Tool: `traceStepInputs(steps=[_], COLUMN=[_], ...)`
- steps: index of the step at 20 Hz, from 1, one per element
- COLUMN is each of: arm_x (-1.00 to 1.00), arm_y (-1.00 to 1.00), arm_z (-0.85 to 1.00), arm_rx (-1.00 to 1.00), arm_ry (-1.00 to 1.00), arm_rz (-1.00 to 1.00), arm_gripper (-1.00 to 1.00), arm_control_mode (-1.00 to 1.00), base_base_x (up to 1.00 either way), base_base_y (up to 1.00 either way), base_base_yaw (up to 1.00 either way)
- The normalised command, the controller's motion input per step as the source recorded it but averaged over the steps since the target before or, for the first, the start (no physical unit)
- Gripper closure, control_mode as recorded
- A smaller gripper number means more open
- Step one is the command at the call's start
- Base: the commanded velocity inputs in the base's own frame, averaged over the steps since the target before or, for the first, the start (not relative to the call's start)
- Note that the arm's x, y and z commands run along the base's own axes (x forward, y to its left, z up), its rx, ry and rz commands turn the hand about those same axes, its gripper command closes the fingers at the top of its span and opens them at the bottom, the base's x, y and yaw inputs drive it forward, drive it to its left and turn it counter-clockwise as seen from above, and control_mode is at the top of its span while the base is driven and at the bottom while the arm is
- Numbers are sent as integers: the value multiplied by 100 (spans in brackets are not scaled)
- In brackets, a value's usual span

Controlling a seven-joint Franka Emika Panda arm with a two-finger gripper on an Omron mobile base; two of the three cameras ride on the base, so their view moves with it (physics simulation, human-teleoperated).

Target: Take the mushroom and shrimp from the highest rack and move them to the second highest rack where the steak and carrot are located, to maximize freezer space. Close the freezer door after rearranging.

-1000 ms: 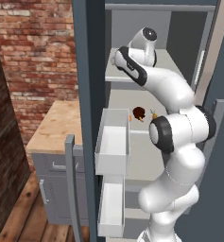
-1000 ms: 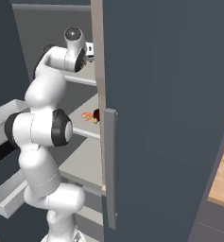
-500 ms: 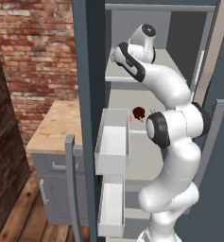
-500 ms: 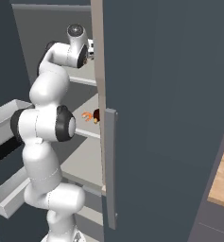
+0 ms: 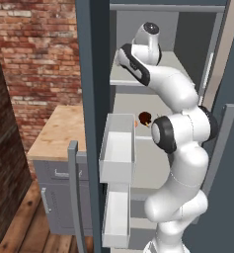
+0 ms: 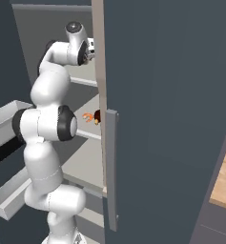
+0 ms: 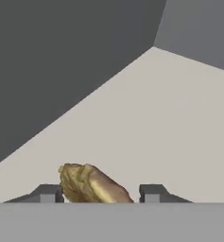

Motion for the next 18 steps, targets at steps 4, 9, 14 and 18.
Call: traceStepInputs(steps=[4,9,14,18], arm_x=[-11,-50,-86,-100], arm_y=[0,0,0,0], arm_z=[-26,-5,0,0], arm_rx=[-1,0,0,0], arm_ry=[-3,-36,-52,-26], arm_rz=[0,6,6,0], arm_gripper=[100,100,100,100], arm_control_mode=[-100,-100,-100,-100], base_base_x=[0,0,0,0], base_base_y=[0,0,0,0], base_base_yaw=[0,0,0,0])
